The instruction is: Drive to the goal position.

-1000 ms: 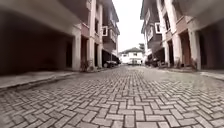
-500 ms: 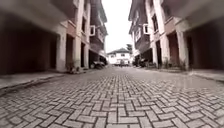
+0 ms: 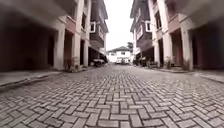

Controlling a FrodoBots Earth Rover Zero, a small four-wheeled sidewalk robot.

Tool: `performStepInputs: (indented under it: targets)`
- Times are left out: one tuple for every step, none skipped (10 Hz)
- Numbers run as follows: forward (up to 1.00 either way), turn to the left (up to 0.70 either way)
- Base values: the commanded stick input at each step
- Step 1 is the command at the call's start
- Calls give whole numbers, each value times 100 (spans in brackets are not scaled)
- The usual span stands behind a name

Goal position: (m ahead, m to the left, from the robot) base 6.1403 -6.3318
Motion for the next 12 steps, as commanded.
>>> performStepInputs:
  targets:
    - [70,0]
    - [70,0]
    - [70,0]
    - [70,0]
    - [70,0]
    - [70,0]
    - [70,0]
    - [70,0]
    - [70,0]
    - [70,0]
    - [70,0]
    - [70,0]
